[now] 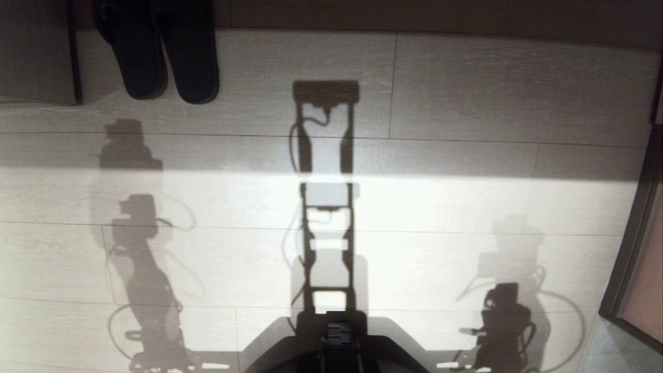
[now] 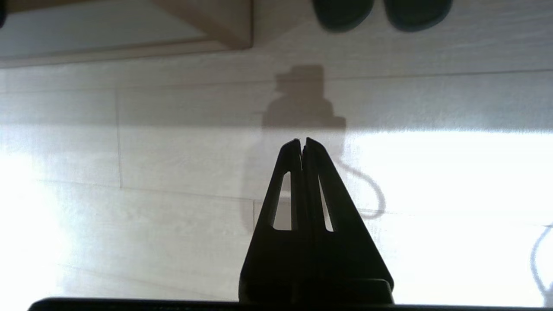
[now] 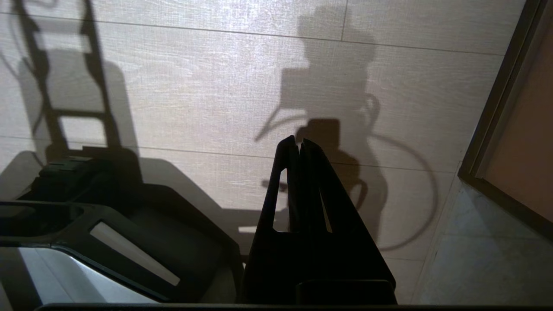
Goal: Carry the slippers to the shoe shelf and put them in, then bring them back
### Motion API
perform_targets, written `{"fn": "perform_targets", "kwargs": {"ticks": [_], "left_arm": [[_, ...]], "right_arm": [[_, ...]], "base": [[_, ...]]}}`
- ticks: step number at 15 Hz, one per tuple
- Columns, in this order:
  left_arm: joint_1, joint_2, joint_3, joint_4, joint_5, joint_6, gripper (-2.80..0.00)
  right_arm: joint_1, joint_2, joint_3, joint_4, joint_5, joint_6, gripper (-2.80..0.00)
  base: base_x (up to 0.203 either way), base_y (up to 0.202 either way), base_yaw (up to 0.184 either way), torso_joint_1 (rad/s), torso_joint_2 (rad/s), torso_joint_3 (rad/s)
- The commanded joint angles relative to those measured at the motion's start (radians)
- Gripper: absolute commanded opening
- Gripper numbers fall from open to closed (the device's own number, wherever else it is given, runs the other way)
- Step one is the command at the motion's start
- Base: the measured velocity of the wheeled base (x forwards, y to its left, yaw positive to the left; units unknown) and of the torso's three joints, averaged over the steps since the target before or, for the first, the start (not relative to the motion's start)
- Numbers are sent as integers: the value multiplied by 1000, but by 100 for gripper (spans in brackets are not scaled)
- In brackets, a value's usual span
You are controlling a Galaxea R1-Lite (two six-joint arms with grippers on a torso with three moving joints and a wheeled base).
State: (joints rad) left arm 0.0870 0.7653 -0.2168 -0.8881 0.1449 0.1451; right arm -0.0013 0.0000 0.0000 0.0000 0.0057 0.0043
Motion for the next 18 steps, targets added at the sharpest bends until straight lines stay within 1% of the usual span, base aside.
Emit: {"fn": "perform_targets", "kwargs": {"ticks": [1,3,4,5,6,9,11,14,16,17,18], "left_arm": [[-9,-80,65,-4,19,1,-280],[-20,-107,99,1,27,1,-280],[-25,-112,104,4,40,1,-280],[-45,-125,111,13,71,1,-280],[-58,-138,111,33,79,-1,-280],[-78,-219,112,153,85,-2,-280],[-92,-282,138,194,84,-2,-280],[-95,-377,210,217,74,-2,-280],[-93,-430,215,310,67,-16,-280],[-93,-443,215,340,55,-19,-280],[-91,-454,216,363,29,-23,-280]], "right_arm": [[0,-2,0,0,0,0,-280],[1,-2,0,0,0,0,-280],[0,-2,0,0,0,0,-280],[0,-2,0,0,0,0,-280],[1,-2,0,0,0,0,-280],[0,-2,0,0,0,0,-280],[0,-2,0,0,0,0,-280],[0,-2,0,0,0,0,-280],[0,-2,0,0,0,0,-280],[0,-2,0,0,0,0,-280],[1,-2,0,0,0,0,-280]], "base": [[0,0,0,0,0,0],[0,0,0,0,0,0],[0,0,0,0,0,0],[0,0,0,0,0,0],[0,0,0,0,0,0],[0,0,0,0,0,0],[0,0,0,0,0,0],[0,0,0,0,0,0],[0,0,0,0,0,0],[0,0,0,0,0,0],[0,0,0,0,0,0]]}}
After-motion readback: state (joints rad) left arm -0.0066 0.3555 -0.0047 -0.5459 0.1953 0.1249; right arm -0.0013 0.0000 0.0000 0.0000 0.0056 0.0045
